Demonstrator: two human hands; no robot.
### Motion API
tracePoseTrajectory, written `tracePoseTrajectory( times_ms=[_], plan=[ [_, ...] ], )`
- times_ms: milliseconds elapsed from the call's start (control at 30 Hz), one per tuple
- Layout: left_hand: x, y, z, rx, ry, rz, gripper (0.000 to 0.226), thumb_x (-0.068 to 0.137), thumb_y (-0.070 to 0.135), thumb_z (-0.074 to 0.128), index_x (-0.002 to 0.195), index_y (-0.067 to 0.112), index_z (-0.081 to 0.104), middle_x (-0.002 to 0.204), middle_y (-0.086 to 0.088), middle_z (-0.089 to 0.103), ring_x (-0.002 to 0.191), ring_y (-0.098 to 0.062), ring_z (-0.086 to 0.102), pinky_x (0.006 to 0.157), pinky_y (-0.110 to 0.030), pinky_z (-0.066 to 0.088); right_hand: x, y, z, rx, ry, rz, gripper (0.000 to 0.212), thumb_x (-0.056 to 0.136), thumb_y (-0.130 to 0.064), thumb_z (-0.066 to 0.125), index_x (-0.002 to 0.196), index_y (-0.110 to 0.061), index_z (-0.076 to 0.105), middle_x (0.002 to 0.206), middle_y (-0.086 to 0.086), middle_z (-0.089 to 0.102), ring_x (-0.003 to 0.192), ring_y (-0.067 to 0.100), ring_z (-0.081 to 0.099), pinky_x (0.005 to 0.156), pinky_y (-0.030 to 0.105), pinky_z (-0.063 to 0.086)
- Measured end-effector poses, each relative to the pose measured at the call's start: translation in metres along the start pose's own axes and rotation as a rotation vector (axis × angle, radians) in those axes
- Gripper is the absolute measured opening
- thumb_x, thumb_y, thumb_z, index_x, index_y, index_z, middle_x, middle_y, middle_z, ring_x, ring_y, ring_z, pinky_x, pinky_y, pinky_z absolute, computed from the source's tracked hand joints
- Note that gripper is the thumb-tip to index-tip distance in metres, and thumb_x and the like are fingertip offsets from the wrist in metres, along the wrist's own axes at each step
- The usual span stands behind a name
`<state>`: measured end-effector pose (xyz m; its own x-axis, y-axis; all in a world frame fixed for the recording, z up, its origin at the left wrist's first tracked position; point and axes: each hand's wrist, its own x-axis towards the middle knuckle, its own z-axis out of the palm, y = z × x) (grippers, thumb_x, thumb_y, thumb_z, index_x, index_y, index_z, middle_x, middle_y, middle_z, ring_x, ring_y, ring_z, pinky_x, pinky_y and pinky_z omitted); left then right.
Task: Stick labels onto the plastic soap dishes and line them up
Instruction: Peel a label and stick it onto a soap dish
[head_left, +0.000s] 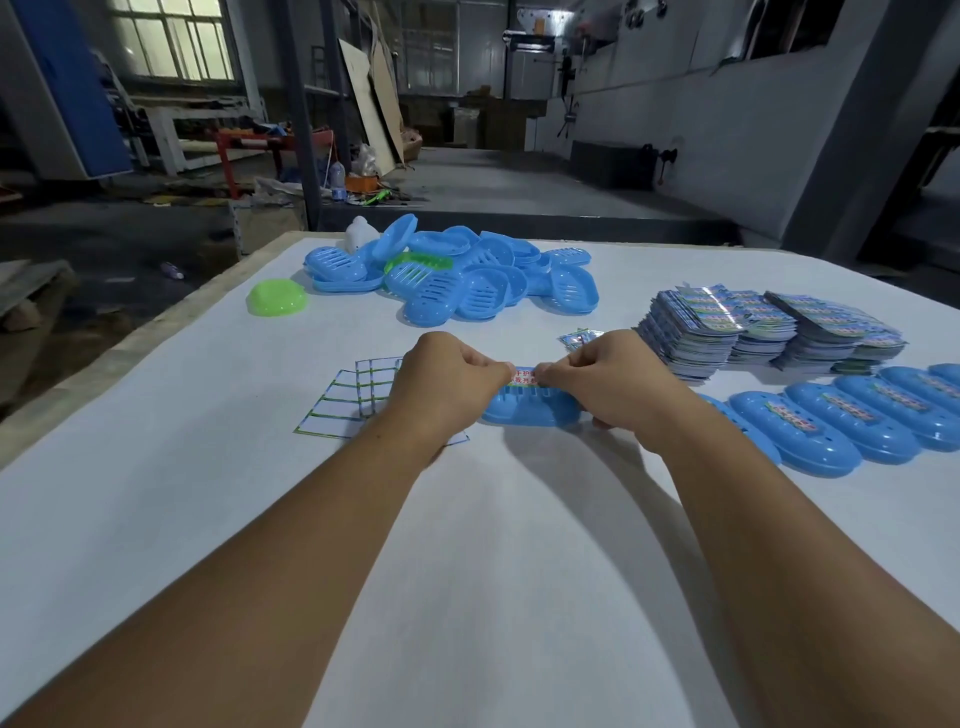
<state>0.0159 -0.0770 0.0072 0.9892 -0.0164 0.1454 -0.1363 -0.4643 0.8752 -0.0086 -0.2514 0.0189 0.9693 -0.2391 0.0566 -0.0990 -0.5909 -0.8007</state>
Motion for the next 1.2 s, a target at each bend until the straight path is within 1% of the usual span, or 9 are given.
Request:
tracePoseTrajectory(
  times_ms=[133,200,467,600,767,933,1033,1100,1200],
  plan=[
    [-0.002,0.002,0.000,0.077,-0.022,0.008,0.021,0.078,0.035,0.076,0.064,0.019,0.076,0.063,0.001,0.071,0.071,-0.022,0.069,0.056,-0.032,0.057,0.002,0.002,0.000,-0.056,0.007,0.009,0.030,0.084,-0.039,0.078,0.077,-0.009,0.077,0.039,-0.008,0.044,0.032,0.011,0.035,0.045,0.023,0.037],
    [-0.002,0.003,0.000,0.100,-0.028,0.006,0.022,0.078,0.035,0.075,0.063,0.019,0.075,0.061,0.000,0.070,0.064,-0.022,0.066,0.042,-0.023,0.046,0.002,0.002,0.001,-0.085,0.013,0.006,0.031,0.084,-0.040,0.078,0.076,-0.011,0.078,0.042,-0.005,0.048,0.031,0.010,0.036,0.047,0.024,0.038],
    [-0.002,0.004,0.000,0.187,-0.028,0.036,0.022,0.079,0.034,0.074,0.063,0.019,0.075,0.062,-0.002,0.070,0.068,-0.024,0.070,0.034,-0.021,0.045,0.003,0.002,0.002,-0.141,0.013,-0.015,0.036,0.084,-0.041,0.077,0.081,-0.006,0.077,0.057,0.005,0.051,0.043,0.015,0.037,0.050,0.028,0.038],
    [-0.003,0.004,0.000,0.213,-0.025,0.060,0.021,0.079,0.032,0.073,0.065,0.018,0.076,0.066,-0.003,0.072,0.069,-0.026,0.070,0.035,-0.025,0.049,0.002,0.002,0.003,-0.158,0.013,-0.027,0.034,0.084,-0.041,0.077,0.077,-0.008,0.078,0.059,0.006,0.055,0.046,0.016,0.038,0.051,0.029,0.038],
    [-0.002,0.002,0.001,0.282,-0.001,0.091,0.022,0.080,0.033,0.072,0.061,0.022,0.072,0.063,0.004,0.070,0.064,-0.019,0.069,0.054,-0.028,0.054,0.000,0.000,0.003,-0.186,0.025,-0.036,0.033,0.083,-0.039,0.079,0.074,-0.007,0.077,0.061,0.007,0.055,0.050,0.017,0.038,0.054,0.029,0.037],
    [-0.001,0.001,0.007,0.403,0.057,0.131,0.024,0.078,0.037,0.070,0.057,0.026,0.063,0.073,0.005,0.071,0.075,-0.019,0.067,0.069,-0.031,0.056,-0.003,-0.004,0.006,-0.266,0.083,-0.040,0.032,0.081,-0.037,0.077,0.072,-0.007,0.077,0.060,0.013,0.060,0.046,0.016,0.040,0.052,0.027,0.039],
    [-0.001,0.001,0.010,0.491,0.089,0.167,0.025,0.078,0.044,0.069,0.060,0.028,0.060,0.075,0.006,0.069,0.076,-0.020,0.066,0.064,-0.029,0.052,-0.005,-0.005,0.010,-0.354,0.129,-0.075,0.034,0.081,-0.040,0.076,0.072,-0.007,0.076,0.073,0.016,0.071,0.056,0.026,0.054,0.053,0.031,0.044],
    [0.000,0.002,0.010,0.536,0.102,0.189,0.020,0.079,0.047,0.067,0.069,0.031,0.060,0.076,0.010,0.066,0.077,-0.019,0.063,0.058,-0.027,0.041,-0.006,-0.006,0.011,-0.407,0.159,-0.095,0.035,0.080,-0.042,0.075,0.071,-0.009,0.075,0.073,0.014,0.072,0.070,0.030,0.064,0.058,0.036,0.052],
    [0.001,0.003,0.009,0.605,0.119,0.222,0.018,0.081,0.049,0.064,0.078,0.032,0.061,0.078,0.011,0.062,0.078,-0.018,0.060,0.057,-0.028,0.035,-0.006,-0.009,0.012,-0.430,0.179,-0.082,0.033,0.079,-0.045,0.076,0.067,-0.014,0.074,0.065,0.005,0.071,0.068,0.025,0.068,0.063,0.037,0.057]
  ],
)
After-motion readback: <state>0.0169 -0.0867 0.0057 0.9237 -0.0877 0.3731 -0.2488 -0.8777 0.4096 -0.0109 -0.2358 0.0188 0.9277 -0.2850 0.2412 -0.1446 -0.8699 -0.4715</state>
